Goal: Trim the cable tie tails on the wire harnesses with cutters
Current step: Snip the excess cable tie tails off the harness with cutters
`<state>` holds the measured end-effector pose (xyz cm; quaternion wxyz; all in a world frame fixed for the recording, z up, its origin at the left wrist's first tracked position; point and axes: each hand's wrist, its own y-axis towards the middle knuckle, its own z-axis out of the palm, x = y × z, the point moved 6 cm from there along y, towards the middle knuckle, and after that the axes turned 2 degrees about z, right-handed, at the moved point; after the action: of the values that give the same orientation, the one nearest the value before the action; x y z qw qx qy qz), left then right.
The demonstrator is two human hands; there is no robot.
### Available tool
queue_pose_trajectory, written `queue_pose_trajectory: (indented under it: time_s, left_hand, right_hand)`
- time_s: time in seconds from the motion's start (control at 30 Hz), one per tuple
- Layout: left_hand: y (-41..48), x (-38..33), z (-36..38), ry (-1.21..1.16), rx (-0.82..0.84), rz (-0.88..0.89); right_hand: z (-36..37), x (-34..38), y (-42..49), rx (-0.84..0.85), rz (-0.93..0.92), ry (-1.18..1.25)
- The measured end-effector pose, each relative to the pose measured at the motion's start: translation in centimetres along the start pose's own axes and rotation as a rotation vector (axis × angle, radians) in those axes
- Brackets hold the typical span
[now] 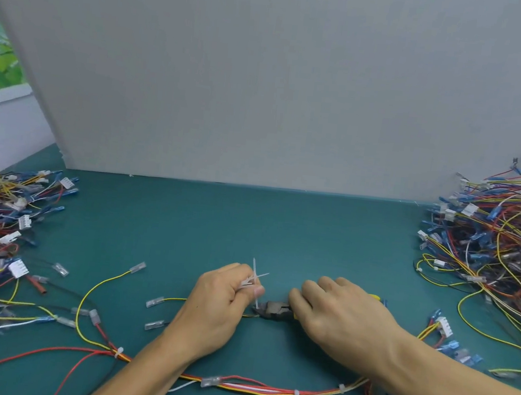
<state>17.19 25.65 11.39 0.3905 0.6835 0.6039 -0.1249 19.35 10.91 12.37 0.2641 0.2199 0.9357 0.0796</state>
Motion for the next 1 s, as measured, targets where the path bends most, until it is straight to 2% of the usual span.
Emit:
queue_pose_trajectory:
  time_s: [0.33, 0.43, 0.5, 0.63, 0.7, 0.77, 0.87, 1.0]
  left_hand:
    - [0.1, 0.1, 0.0, -0.002, 0.007, -0.009]
    - [0.0, 0.6, -0.4, -0.1, -0.018, -0.065]
    - [0.1, 0.9, -1.1, -0.204, -0.071, -0.144]
    - [0.6, 0.2, -3.6, -0.405, -0.164, -0.229]
    - [0.6, -1.0, -4.3, -0.455, -0.068, -0.234]
    - [0.0, -2.5, -4.3, -0.367, 0.103, -0.205]
    - [-2.1, -5.1, -4.0, 0.007, 0.335, -0.058]
    - [-6.0, -7.0, -1.0, 0.391, 0.66, -0.014]
  right_hand:
    - [-0.3, -0.1, 0.7, 0.038, -0.055, -0.028]
    - [-0.3, -0.5, 1.2, 0.078, -0.034, 0.022]
    - [-0.4, -1.2, 1.3, 0.116, 0.041, 0.127]
    - [0.1, -4.8, 0.1, 0.186, 0.412, 0.444]
    - [0.0, -5.7, -1.1, 0.198, 0.492, 0.571]
    - [0.0, -6.0, -2.4, 0.291, 0.523, 0.617]
    - [-0.2, -6.1, -4.3, 0.432, 0.54, 0.638]
    - [-0.8, -6.0, -6.0, 0.457, 0.564, 0.677]
